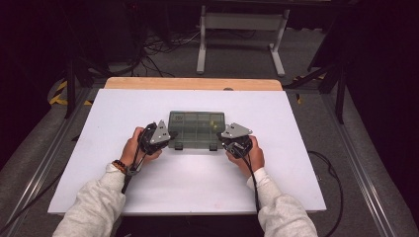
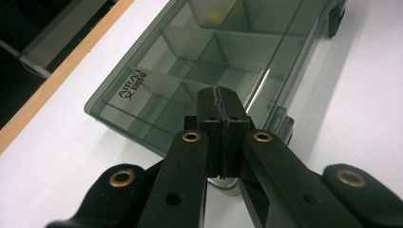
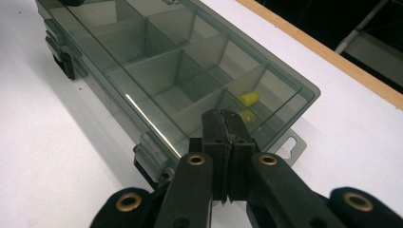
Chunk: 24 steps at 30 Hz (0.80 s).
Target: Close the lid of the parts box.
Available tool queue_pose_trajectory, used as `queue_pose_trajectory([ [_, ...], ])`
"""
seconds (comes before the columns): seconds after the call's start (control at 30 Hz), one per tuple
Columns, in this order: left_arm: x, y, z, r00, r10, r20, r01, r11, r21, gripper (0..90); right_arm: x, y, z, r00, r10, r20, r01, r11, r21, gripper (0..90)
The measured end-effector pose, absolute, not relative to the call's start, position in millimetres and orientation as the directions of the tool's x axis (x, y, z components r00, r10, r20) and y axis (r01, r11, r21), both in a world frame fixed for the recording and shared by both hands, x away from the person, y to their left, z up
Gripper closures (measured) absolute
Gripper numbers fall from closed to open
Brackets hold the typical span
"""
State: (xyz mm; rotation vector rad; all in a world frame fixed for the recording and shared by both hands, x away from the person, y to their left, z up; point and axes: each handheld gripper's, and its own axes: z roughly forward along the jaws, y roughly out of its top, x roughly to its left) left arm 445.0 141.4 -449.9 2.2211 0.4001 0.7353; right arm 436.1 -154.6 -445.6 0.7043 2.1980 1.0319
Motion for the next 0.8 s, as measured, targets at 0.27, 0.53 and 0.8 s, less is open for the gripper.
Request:
queue_pose_trajectory([
  [0.27, 441, 144, -450, 0.782, 0.492, 0.382, 0.041, -0.653, 0.756, 89.2, 430, -152, -445, -0.675, 0.664, -0.32, 0.162, 0.557, 0.814, 87.8],
  [0.53, 435, 149, -447, 0.786, 0.501, 0.363, 0.033, -0.621, 0.783, 89.0, 425, -155, -442, -0.691, 0.663, -0.288, 0.15, 0.521, 0.84, 86.3],
  [0.8, 429, 149, -446, 0.794, 0.491, 0.36, 0.018, -0.61, 0.792, 88.3, 422, -156, -439, -0.712, 0.65, -0.266, 0.128, 0.493, 0.861, 84.1],
])
